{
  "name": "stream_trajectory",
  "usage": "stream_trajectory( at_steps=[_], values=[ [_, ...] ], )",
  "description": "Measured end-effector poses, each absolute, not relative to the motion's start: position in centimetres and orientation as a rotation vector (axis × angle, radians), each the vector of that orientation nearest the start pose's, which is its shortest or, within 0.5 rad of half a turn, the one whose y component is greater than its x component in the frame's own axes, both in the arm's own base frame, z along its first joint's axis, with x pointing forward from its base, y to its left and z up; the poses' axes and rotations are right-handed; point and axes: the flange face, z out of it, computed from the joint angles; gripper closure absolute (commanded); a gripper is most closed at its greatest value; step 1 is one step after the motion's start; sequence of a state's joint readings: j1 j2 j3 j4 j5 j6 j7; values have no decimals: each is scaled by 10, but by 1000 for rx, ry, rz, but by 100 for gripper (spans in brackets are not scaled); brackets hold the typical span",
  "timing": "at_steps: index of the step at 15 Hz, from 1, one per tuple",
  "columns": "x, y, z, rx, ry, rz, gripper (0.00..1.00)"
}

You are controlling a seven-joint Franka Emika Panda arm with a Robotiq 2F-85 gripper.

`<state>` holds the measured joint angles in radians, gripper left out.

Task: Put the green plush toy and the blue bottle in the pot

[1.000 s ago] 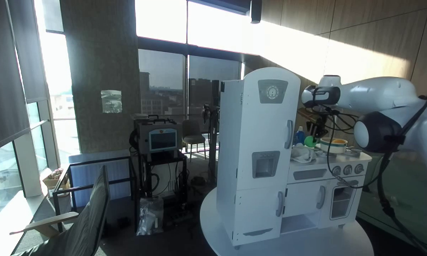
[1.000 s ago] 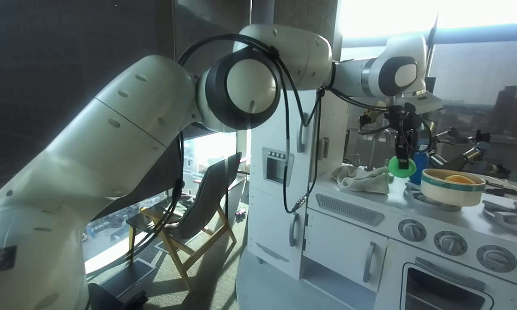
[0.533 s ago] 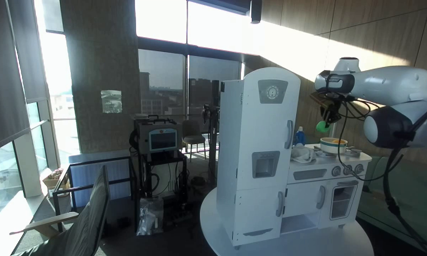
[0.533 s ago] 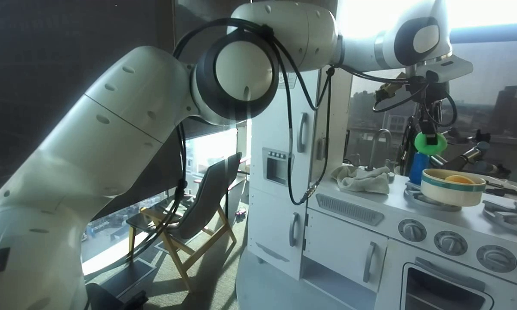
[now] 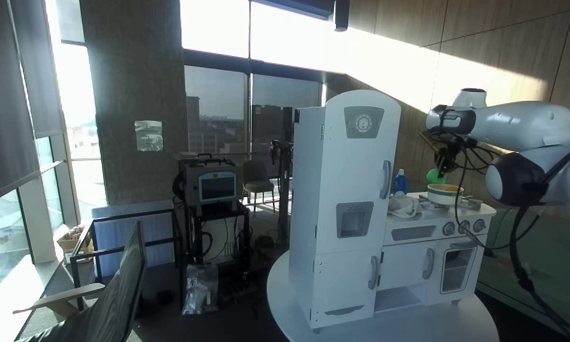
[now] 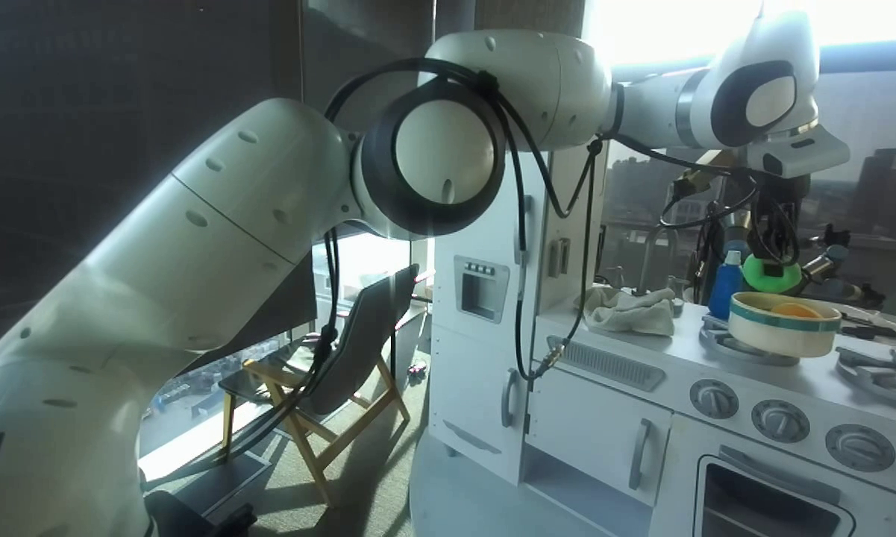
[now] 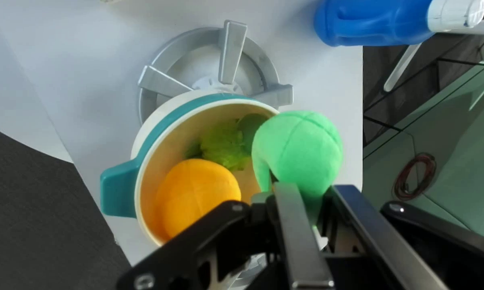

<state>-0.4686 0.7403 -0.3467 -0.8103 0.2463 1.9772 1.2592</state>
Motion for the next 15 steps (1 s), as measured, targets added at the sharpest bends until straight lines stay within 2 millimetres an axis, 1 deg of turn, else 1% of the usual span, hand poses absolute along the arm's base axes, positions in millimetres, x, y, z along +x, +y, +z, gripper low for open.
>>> stream_trajectory(
  at_steps=[5,6,7,8,14,15],
  values=[
    [631,-470,541,-1583,2463,-674,87],
    [631,-471,540,-1581,2464,-679,57],
    [632,-472,540,-1576,2463,-687,56],
    [631,-473,541,-1567,2463,-697,51],
    [628,-477,555,-1509,2464,-734,4],
    [627,-478,559,-1500,2463,-742,1]
  ],
)
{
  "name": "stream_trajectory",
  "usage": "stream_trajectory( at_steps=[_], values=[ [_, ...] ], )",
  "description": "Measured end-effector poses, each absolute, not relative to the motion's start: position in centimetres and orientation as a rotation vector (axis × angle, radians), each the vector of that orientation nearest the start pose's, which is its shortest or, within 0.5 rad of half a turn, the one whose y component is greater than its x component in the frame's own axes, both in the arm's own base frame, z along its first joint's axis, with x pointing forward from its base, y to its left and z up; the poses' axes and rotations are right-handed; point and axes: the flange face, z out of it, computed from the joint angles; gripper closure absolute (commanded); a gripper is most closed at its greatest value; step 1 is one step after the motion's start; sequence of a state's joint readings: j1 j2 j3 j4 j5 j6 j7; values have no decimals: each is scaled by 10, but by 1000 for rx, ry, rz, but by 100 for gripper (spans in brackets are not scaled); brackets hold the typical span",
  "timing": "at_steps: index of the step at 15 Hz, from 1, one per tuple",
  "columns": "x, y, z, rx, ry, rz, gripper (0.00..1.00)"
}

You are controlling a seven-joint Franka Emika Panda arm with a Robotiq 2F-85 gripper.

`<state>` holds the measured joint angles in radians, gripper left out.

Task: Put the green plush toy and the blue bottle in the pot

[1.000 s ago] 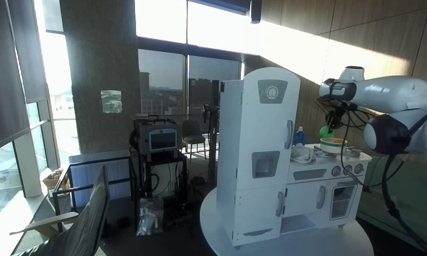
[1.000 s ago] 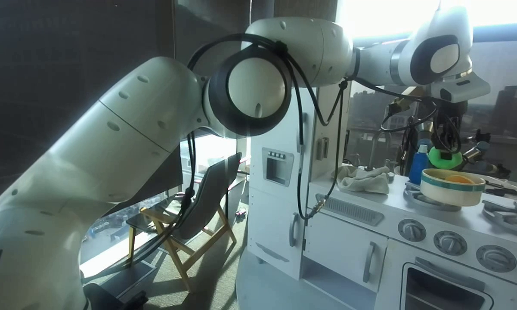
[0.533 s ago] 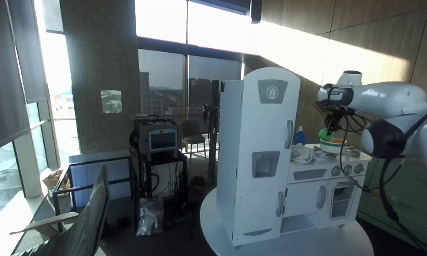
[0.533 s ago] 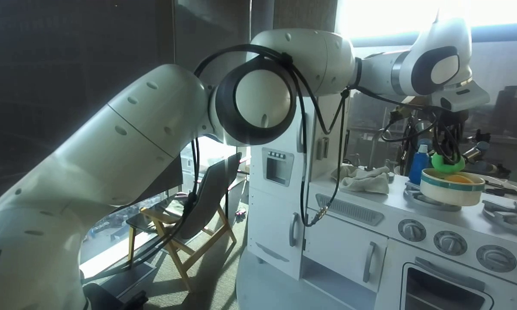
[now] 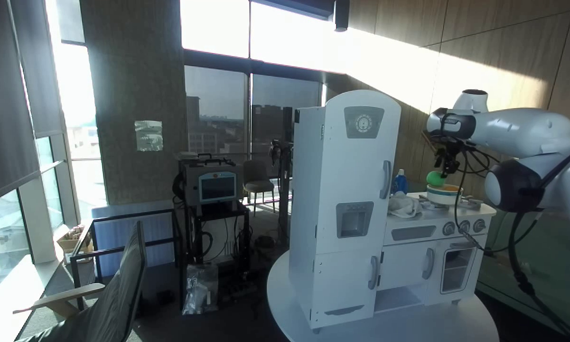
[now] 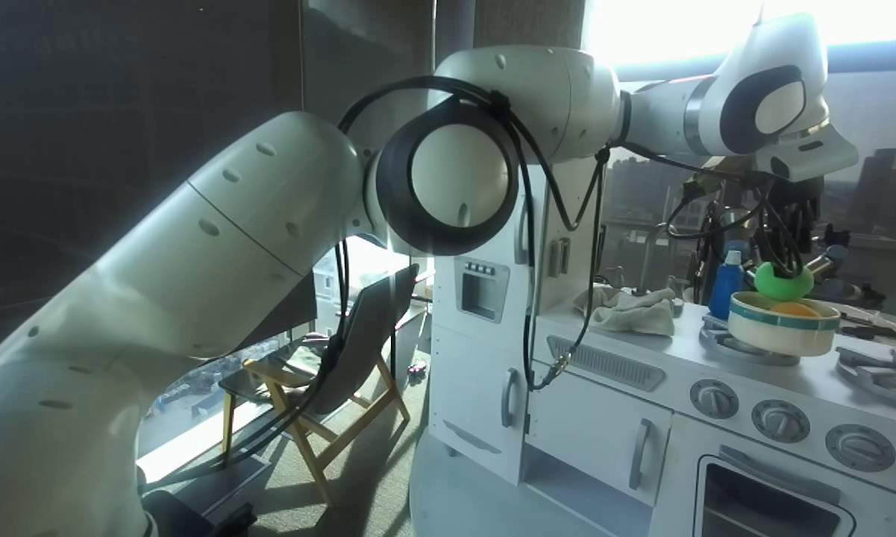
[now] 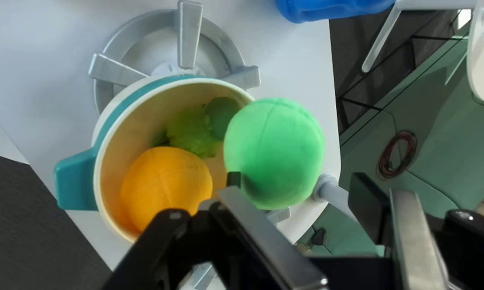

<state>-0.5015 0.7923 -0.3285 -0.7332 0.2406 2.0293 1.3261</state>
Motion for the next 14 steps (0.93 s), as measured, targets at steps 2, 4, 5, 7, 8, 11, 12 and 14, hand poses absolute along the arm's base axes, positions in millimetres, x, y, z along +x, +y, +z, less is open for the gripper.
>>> stream_trajectory(
  at_steps=[2,4,5,7,8,11,12,14],
  values=[
    [625,-480,563,-1489,2463,-756,0],
    [623,-482,565,-1480,2468,-761,0],
    [622,-482,566,-1476,2469,-763,0],
    [623,-481,569,-1469,2460,-776,0],
    [625,-478,573,-1461,2453,-780,0],
    [636,-454,587,-1404,2427,-734,0],
    [641,-443,591,-1382,2430,-696,0],
    [649,-422,593,-1337,2444,-596,0]
  ],
)
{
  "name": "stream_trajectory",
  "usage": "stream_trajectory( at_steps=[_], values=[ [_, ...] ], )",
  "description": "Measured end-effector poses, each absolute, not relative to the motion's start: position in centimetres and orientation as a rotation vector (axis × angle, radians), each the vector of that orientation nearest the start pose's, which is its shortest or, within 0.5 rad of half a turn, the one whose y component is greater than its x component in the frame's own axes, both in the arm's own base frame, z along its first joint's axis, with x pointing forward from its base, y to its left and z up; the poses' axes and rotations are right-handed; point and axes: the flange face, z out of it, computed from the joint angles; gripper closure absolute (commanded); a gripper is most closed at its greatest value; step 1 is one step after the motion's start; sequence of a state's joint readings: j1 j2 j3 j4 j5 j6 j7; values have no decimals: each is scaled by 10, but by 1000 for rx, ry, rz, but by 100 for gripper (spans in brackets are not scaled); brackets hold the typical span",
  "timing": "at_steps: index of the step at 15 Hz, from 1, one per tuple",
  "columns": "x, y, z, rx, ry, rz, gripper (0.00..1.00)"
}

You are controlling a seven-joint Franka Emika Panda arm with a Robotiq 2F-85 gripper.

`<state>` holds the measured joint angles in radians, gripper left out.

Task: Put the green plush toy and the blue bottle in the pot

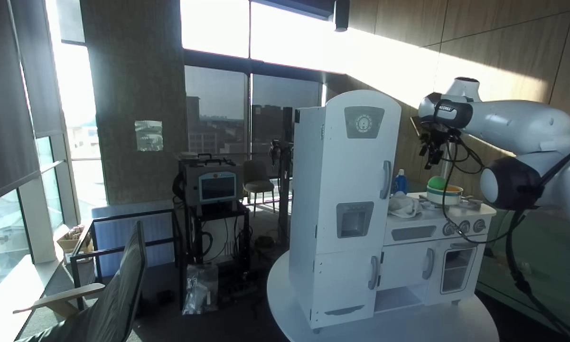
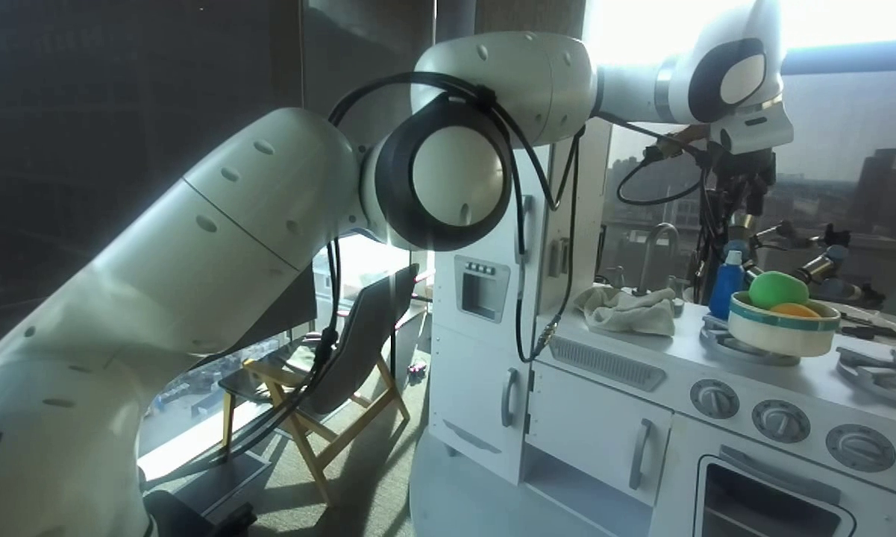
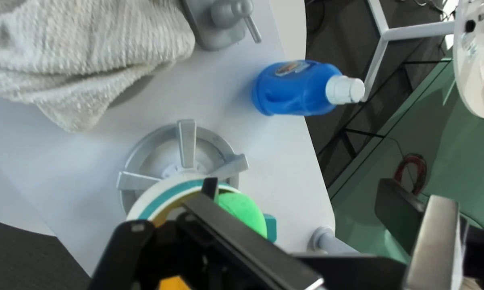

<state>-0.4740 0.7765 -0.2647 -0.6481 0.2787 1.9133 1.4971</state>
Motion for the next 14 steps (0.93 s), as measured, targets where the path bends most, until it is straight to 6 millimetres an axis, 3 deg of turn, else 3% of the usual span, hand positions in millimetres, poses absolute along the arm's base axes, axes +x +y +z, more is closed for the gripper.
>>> stream_trajectory(
  at_steps=[4,11,14],
  values=[
    [660,-401,579,-1199,2519,-432,0],
    [679,-399,531,-901,2639,-279,0],
    [684,-402,522,-787,2648,-262,0]
  ],
)
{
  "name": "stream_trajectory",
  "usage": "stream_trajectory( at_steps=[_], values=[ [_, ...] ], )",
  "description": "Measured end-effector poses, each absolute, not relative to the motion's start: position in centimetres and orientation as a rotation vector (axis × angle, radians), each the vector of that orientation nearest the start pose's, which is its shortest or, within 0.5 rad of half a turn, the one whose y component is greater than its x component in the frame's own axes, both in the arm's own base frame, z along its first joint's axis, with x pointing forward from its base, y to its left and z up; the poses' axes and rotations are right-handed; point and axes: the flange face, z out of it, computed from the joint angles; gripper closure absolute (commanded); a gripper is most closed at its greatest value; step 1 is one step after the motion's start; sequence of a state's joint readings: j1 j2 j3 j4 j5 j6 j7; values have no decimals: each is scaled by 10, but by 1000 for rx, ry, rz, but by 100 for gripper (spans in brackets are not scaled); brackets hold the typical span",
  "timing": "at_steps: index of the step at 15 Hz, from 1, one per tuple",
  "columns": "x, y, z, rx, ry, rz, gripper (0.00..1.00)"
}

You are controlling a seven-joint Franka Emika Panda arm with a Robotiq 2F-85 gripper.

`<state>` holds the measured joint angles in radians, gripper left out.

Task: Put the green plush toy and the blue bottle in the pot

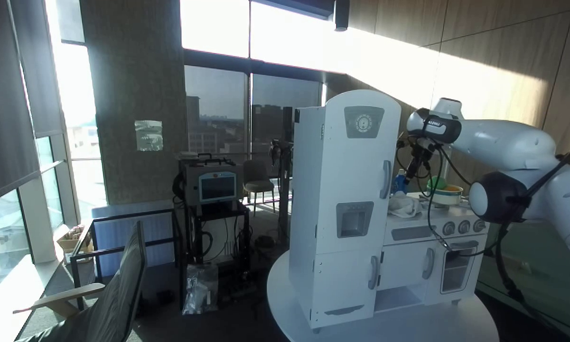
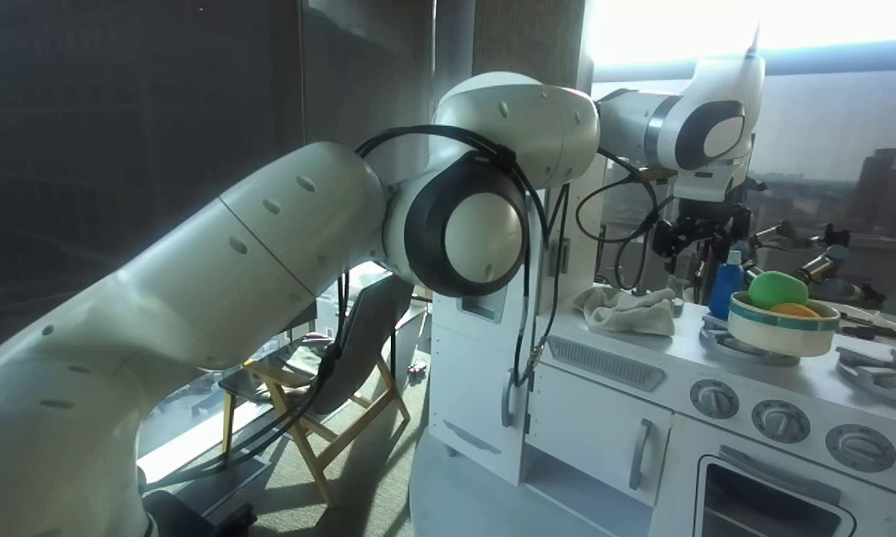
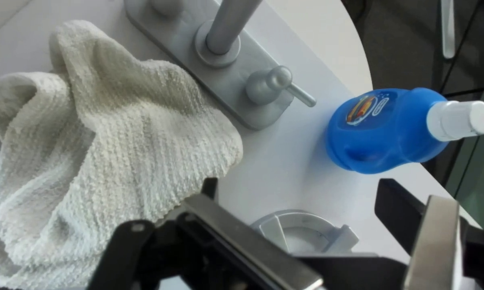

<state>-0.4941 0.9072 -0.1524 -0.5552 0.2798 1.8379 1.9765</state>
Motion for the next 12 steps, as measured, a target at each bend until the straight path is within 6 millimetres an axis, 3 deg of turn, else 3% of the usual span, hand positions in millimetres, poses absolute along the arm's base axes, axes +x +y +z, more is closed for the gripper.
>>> stream_trajectory(
  at_steps=[8,12],
  values=[
    [701,-404,497,-574,2645,-257,0],
    [706,-413,487,-426,2647,-345,0]
  ],
)
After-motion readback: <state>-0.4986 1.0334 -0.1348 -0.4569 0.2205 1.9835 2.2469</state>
